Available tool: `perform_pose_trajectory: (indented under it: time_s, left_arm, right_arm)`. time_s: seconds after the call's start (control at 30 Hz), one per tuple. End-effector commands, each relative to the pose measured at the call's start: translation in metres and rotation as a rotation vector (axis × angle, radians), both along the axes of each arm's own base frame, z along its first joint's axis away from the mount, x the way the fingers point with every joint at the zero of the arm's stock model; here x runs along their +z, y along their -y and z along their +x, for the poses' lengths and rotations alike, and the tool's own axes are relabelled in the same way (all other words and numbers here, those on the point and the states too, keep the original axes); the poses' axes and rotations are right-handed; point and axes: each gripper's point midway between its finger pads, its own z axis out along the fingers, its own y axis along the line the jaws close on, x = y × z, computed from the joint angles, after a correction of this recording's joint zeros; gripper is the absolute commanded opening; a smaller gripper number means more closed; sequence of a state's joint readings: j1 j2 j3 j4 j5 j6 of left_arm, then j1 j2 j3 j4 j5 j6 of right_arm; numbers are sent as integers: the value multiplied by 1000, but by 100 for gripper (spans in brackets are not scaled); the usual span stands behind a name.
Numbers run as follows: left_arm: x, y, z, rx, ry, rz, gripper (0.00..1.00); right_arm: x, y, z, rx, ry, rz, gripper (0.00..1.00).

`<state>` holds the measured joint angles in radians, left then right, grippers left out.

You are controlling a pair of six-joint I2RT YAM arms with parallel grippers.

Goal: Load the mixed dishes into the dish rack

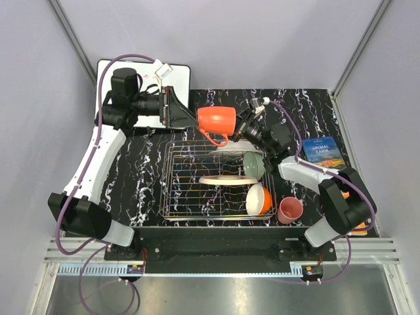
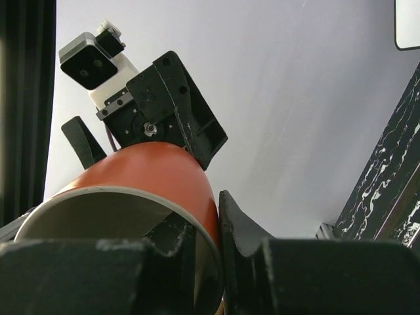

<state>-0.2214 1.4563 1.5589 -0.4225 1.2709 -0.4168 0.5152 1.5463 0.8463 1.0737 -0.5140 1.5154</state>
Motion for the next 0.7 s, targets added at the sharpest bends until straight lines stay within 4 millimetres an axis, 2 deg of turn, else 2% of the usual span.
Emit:
perform_pose_trajectory:
  time_s: [0.0,0.37,0.5,0.67]
  left_arm:
    - [-4,3,6,9,36,0,99]
    - [-15,2,12,34,53,26,99]
    - [-15,3,18,45,54,29,99]
    - [-13,6,18,41,57,30,99]
  right_arm:
    - [55,-1,-15,21,155,116,0]
    - [65,-4,-24,44,188,118,0]
    - [50,-22,-23,80,150,119,0]
    - [47,-41,-28,131,142,146,0]
